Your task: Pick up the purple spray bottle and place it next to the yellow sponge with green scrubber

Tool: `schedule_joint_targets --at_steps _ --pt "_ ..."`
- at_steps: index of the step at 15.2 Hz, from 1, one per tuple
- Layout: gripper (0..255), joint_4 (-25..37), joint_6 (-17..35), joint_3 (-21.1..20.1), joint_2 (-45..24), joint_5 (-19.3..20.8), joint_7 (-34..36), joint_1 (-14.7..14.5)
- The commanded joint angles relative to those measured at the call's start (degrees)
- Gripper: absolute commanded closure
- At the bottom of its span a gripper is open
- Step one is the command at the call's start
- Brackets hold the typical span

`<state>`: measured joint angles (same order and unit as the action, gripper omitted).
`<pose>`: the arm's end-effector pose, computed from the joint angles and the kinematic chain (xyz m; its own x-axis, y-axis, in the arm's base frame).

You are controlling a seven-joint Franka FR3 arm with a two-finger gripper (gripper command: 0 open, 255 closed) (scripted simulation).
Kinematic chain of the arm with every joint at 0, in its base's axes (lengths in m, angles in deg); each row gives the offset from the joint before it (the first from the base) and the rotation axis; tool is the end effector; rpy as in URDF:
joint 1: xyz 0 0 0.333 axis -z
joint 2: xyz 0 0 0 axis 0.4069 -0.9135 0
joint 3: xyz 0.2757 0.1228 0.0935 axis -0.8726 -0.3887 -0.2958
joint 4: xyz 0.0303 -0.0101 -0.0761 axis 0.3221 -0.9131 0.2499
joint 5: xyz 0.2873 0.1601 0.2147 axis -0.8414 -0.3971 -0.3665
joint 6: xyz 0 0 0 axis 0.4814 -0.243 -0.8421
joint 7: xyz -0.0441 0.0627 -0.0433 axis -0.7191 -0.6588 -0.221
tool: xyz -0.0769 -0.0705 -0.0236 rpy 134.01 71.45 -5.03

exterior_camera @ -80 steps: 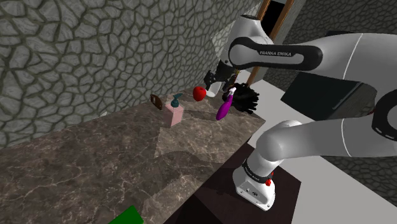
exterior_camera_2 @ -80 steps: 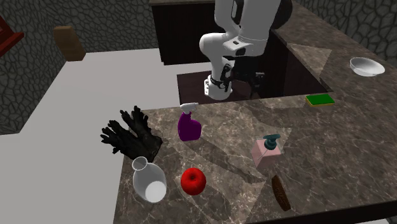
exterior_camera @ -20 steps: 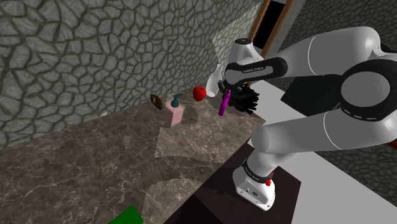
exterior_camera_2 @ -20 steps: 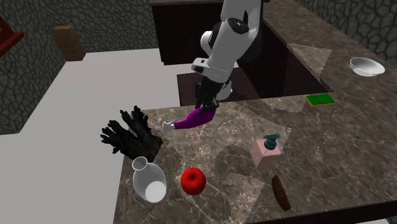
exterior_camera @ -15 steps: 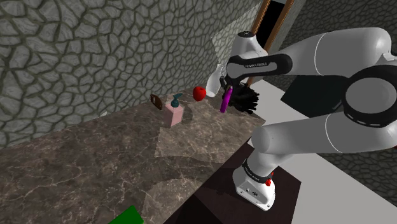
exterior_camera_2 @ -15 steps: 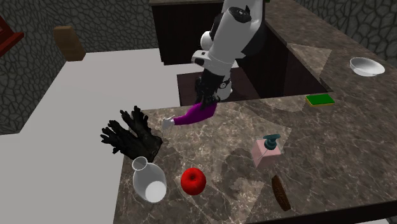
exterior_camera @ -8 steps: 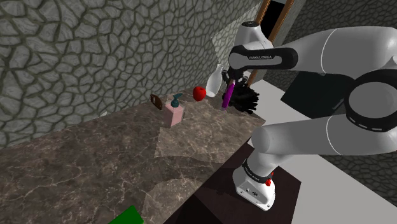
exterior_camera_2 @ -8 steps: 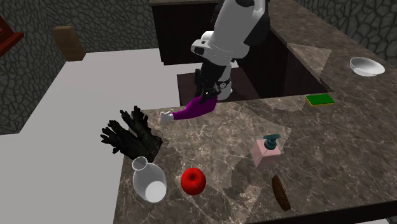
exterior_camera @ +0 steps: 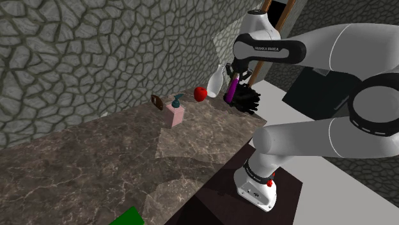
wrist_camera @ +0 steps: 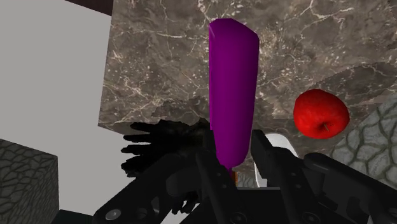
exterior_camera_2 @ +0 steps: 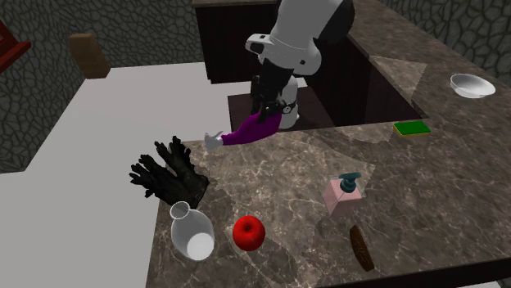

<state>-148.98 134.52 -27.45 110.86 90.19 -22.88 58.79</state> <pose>0.3393 -0.1439 0.5084 0.3176 -0.8960 0.3103 -0.9479 -0.3082 0.0801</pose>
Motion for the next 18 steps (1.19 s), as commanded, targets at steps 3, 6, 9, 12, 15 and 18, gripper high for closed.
schedule_joint_targets --at_steps 3,6,9,12,15,18 --pt "255 3.1 -3.1 0.3 0.1 -0.1 -0.9 0.1" --pt "255 5.3 -5.3 0.4 0.1 -0.2 -1.4 0.1" --pt "255 7.6 -7.5 0.6 0.1 -0.3 -2.0 0.2" --pt "255 10.1 -9.7 0.7 -0.1 -0.3 -2.5 0.3" --pt "255 12.5 -11.8 0.8 -0.4 -0.3 -3.0 0.4" --pt "255 15.1 -13.9 0.8 -0.8 -0.3 -3.5 0.5"
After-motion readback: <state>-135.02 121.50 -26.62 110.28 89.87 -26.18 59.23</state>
